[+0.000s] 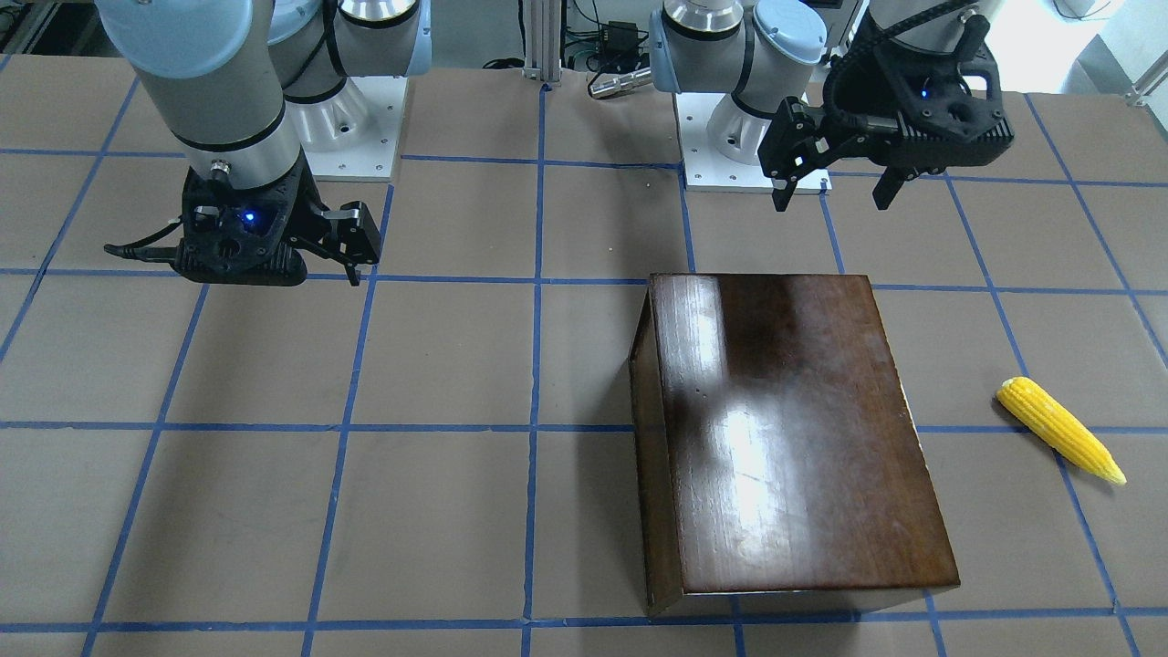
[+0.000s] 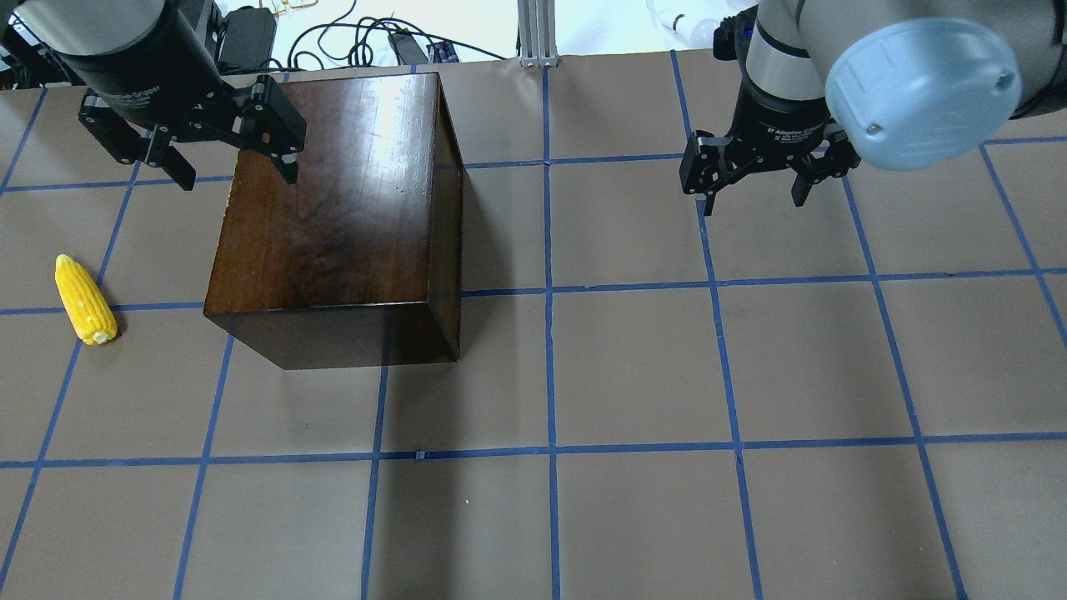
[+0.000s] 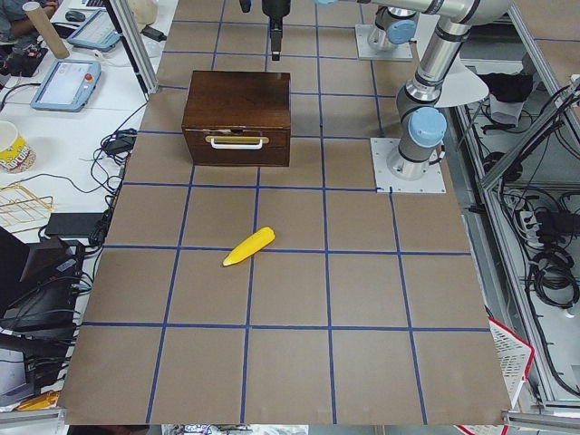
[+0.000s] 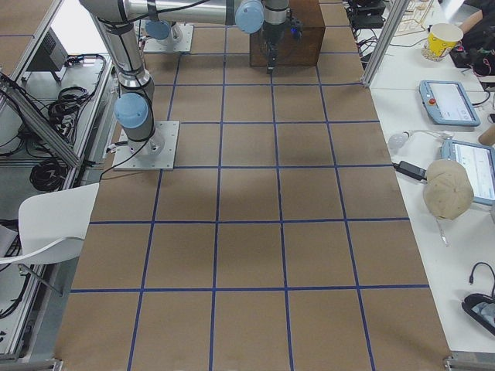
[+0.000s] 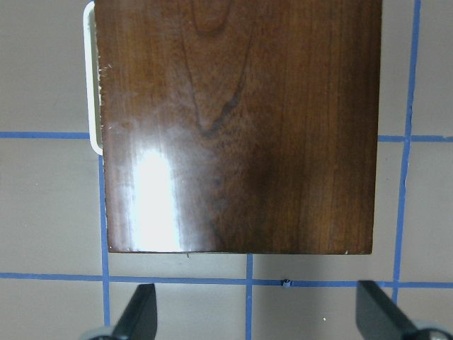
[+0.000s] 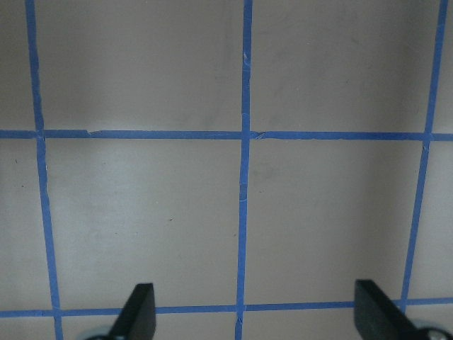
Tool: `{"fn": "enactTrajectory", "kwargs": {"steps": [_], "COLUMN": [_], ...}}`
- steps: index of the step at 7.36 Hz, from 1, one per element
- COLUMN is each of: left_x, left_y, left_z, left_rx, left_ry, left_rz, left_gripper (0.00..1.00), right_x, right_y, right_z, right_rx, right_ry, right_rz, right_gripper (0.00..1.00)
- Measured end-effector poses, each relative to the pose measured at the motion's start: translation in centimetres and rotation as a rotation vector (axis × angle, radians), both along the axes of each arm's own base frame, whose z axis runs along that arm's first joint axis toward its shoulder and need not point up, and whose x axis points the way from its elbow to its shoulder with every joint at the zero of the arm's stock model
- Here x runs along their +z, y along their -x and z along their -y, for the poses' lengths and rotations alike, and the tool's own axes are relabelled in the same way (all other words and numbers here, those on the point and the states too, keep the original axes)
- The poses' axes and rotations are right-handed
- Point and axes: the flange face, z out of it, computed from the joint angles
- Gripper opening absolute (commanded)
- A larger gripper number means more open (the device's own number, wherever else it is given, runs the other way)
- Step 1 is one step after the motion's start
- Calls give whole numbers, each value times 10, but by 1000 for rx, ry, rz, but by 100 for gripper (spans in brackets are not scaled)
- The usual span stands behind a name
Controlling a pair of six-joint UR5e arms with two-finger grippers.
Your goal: Open drawer and put corn inside
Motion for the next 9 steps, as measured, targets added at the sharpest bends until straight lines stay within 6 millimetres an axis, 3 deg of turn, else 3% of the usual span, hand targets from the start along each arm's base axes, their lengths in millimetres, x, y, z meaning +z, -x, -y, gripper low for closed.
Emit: {"fn": "enactTrajectory", "kwargs": {"steps": [3, 9], "left_x": [-10, -6], "left_y": [6, 12], "left_z": [-1, -7], "left_rx": [-18, -55], "left_ry": [-17, -12], "left_rz": [-17, 30], "left_gripper": [100, 100], "right_x": [0, 0], "right_y": [0, 0], "right_z": [0, 0], "right_rx": [0, 0], "right_ry": [0, -1], "right_rz": [0, 0], "right_gripper": [100, 100]}}
